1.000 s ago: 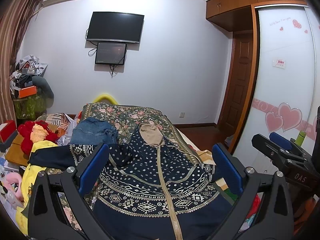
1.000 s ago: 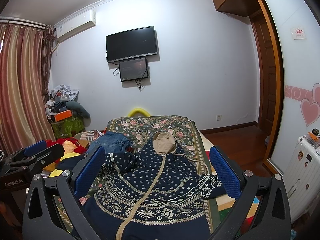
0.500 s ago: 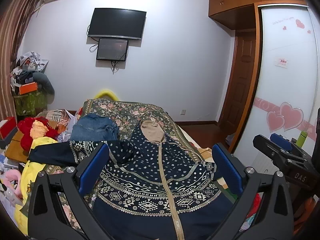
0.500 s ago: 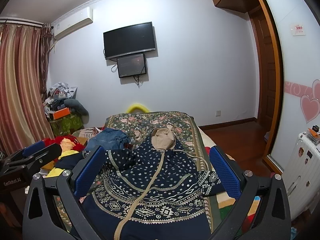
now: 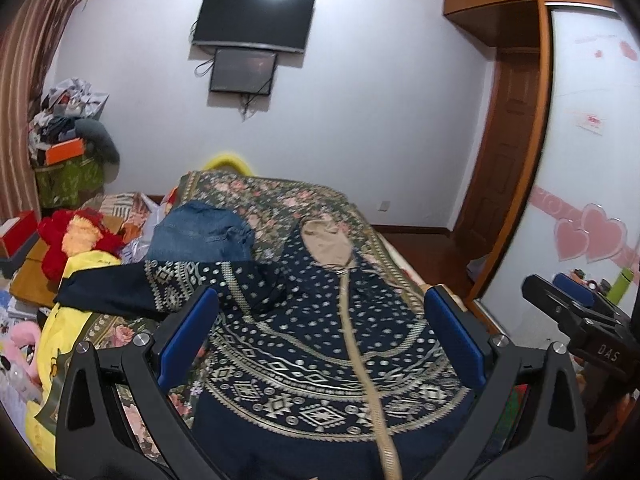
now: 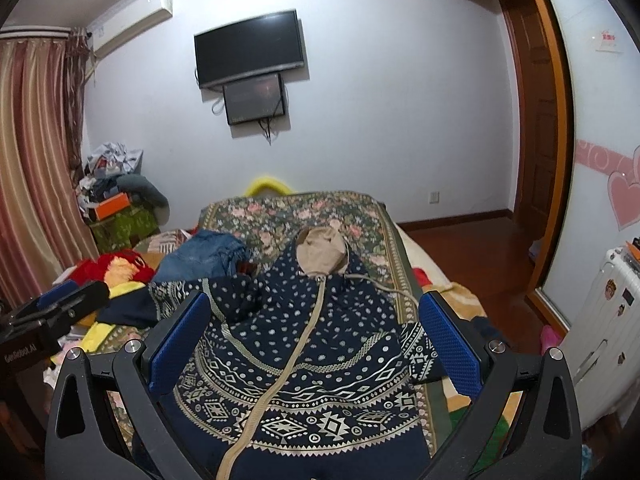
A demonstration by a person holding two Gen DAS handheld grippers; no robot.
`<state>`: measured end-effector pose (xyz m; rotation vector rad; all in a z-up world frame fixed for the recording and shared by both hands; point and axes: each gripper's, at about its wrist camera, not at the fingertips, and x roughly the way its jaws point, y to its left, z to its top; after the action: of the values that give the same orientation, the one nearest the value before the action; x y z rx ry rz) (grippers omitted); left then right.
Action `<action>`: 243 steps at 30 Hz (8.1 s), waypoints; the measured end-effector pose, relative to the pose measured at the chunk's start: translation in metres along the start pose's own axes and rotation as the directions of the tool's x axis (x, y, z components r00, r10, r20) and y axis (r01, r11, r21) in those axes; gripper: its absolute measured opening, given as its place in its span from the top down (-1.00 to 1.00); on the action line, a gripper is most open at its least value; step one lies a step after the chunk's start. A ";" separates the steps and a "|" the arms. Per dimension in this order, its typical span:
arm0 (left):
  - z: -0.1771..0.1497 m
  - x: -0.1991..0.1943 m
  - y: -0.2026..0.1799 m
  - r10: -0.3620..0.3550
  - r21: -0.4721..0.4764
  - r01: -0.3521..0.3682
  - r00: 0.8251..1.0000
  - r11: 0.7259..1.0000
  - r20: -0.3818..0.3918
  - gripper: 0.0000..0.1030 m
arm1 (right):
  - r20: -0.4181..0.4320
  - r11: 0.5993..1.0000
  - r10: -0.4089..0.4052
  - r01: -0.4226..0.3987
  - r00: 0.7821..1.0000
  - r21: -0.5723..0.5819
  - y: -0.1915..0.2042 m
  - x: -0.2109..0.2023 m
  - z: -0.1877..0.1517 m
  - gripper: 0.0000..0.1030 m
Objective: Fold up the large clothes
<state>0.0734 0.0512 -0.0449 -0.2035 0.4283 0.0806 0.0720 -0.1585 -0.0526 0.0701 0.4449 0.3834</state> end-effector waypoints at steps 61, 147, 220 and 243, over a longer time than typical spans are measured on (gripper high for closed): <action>0.030 0.159 0.371 0.369 -0.385 -0.413 0.911 0.825 -0.186 0.89 | -0.518 0.980 -0.097 0.174 0.850 0.102 -0.013 0.191 -0.028 -1.00; -0.101 0.271 0.140 0.182 0.247 -0.072 0.870 0.966 -0.458 0.57 | -0.697 0.910 -0.033 -0.266 0.716 -0.317 0.070 0.289 -0.094 0.66; 0.022 0.293 0.133 0.123 0.020 -0.125 0.908 0.992 -0.400 0.92 | -0.673 0.978 0.136 -0.206 0.727 -0.025 -0.034 0.254 -0.090 -0.15; 0.001 0.272 0.090 0.295 0.230 -0.219 0.875 0.948 -0.384 -0.48 | -0.500 0.981 0.077 0.024 0.863 0.193 -0.128 0.192 -0.037 -0.22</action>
<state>0.3095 0.1483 -0.1736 0.0213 0.8855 0.2643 0.2599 -0.2059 -0.1829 0.1667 1.0064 0.3836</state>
